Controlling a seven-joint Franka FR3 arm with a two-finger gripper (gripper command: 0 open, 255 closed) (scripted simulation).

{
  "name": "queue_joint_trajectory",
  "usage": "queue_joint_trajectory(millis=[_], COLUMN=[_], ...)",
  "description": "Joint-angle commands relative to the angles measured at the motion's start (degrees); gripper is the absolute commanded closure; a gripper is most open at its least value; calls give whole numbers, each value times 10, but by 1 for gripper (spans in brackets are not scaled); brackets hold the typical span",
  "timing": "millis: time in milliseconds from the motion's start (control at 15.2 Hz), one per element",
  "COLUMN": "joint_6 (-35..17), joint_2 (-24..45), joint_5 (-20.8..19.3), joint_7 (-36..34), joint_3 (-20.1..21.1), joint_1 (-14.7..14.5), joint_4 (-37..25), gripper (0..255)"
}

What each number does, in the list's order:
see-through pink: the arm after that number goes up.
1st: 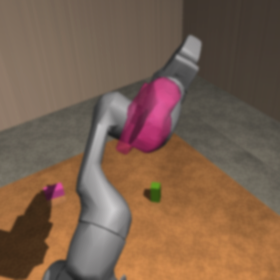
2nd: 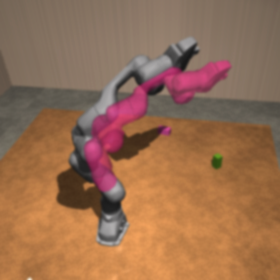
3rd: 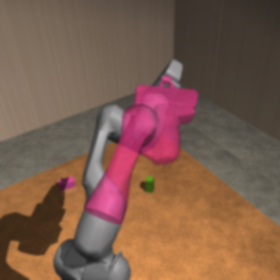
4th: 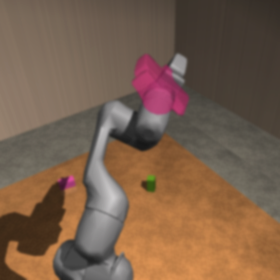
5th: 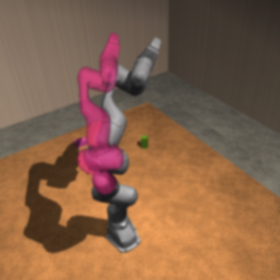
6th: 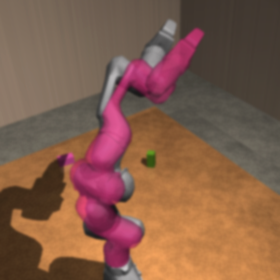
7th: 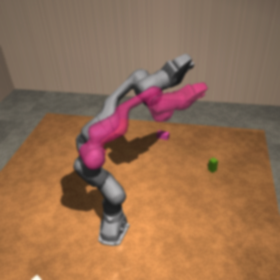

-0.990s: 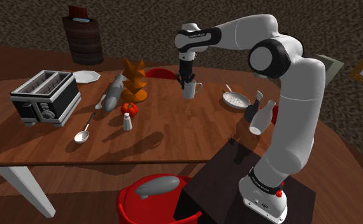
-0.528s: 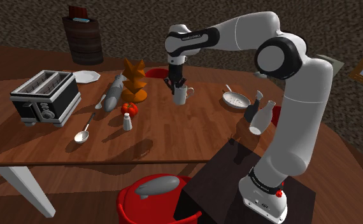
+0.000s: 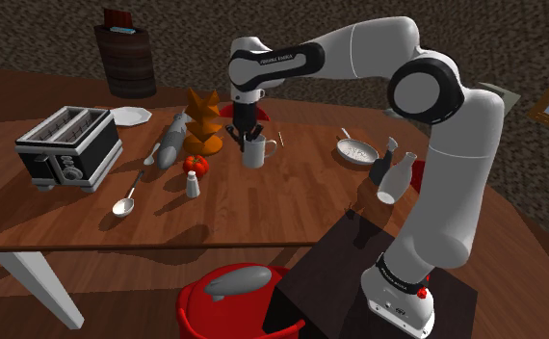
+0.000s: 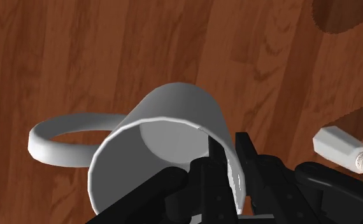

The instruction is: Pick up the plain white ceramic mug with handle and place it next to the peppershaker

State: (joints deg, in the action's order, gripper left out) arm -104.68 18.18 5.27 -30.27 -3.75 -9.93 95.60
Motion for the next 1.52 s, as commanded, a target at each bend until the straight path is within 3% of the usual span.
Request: queue_joint_trajectory(millis=[0,1452], joint_6=[-10,-152], joint_2=[-1,71], joint_5=[1,10], joint_7=[-13,0], joint_3=[5,8], joint_1=[-9,-8], joint_4=[9,81], gripper=[255,255])
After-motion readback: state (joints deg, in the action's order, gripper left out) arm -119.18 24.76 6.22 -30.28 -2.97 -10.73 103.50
